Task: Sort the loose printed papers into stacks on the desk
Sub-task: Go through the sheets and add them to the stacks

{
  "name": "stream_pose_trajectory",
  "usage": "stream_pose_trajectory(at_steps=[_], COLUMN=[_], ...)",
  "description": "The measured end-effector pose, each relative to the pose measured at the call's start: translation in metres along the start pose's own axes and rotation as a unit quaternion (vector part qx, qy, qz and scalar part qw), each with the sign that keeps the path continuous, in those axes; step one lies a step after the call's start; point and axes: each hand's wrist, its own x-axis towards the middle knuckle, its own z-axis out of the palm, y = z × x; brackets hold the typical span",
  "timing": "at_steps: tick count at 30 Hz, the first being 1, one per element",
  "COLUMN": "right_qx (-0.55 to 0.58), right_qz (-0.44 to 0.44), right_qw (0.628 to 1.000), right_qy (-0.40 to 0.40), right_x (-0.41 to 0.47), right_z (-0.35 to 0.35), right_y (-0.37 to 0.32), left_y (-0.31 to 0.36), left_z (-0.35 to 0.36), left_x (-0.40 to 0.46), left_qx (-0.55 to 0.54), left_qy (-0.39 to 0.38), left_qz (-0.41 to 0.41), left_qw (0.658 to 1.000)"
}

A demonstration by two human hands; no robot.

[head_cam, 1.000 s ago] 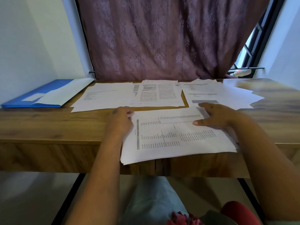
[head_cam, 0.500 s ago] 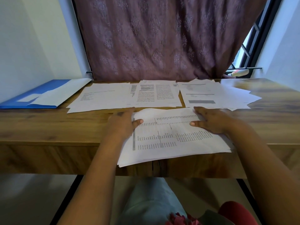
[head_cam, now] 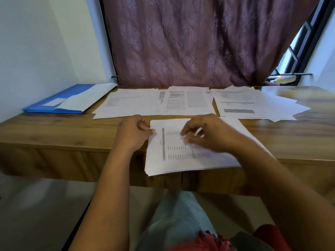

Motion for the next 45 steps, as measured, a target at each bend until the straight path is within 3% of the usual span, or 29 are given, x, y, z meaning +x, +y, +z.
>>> stream_pose_trajectory(at_steps=[3, 7, 9, 12, 14, 17, 22, 28, 31, 36, 39, 41, 45], right_qx=[0.005, -0.082, -0.072, -0.05, -0.017, 0.024, 0.072, 0.098, 0.124, 0.183, 0.209, 0.216, 0.222], right_qz=[-0.077, -0.095, -0.088, -0.075, -0.061, -0.051, -0.043, -0.025, 0.02, 0.11, 0.133, 0.142, 0.166], right_qw=[0.995, 0.99, 0.991, 0.993, 0.995, 0.995, 0.994, 0.991, 0.992, 0.975, 0.966, 0.963, 0.956], right_qy=[-0.056, -0.067, -0.069, -0.078, -0.083, -0.084, -0.073, -0.085, -0.025, 0.059, 0.07, 0.082, 0.097], right_x=[0.0, 0.0, 0.0, 0.003, 0.005, 0.006, 0.004, 0.003, 0.003, 0.008, 0.006, 0.005, 0.004], right_z=[0.033, 0.053, 0.054, 0.054, 0.052, 0.047, 0.044, 0.04, 0.04, 0.042, 0.038, 0.033, 0.028], right_y=[-0.038, -0.048, -0.046, -0.042, -0.041, -0.039, -0.035, -0.036, -0.036, -0.036, -0.039, -0.042, -0.041], left_y=[-0.007, -0.023, -0.034, -0.044, -0.048, -0.051, -0.058, -0.064, -0.064, -0.059, -0.054, -0.041, -0.02], left_z=[-0.01, -0.021, -0.027, -0.028, -0.026, -0.025, -0.024, -0.02, -0.021, -0.023, -0.023, -0.023, -0.012], left_x=[-0.015, -0.032, -0.04, -0.054, -0.058, -0.058, -0.057, -0.056, -0.056, -0.059, -0.059, -0.061, -0.058], left_qx=[-0.027, 0.021, 0.002, -0.121, -0.211, -0.314, -0.382, -0.417, -0.395, -0.251, -0.075, -0.102, -0.159], left_qy=[-0.026, -0.029, -0.11, -0.25, -0.288, -0.307, -0.331, -0.327, -0.332, -0.251, -0.063, 0.031, 0.027], left_qz=[-0.01, -0.025, -0.041, -0.073, -0.088, -0.106, -0.111, -0.109, -0.102, -0.072, 0.018, 0.051, 0.039], left_qw=[0.999, 0.999, 0.993, 0.958, 0.93, 0.892, 0.856, 0.841, 0.85, 0.932, 0.995, 0.993, 0.986])
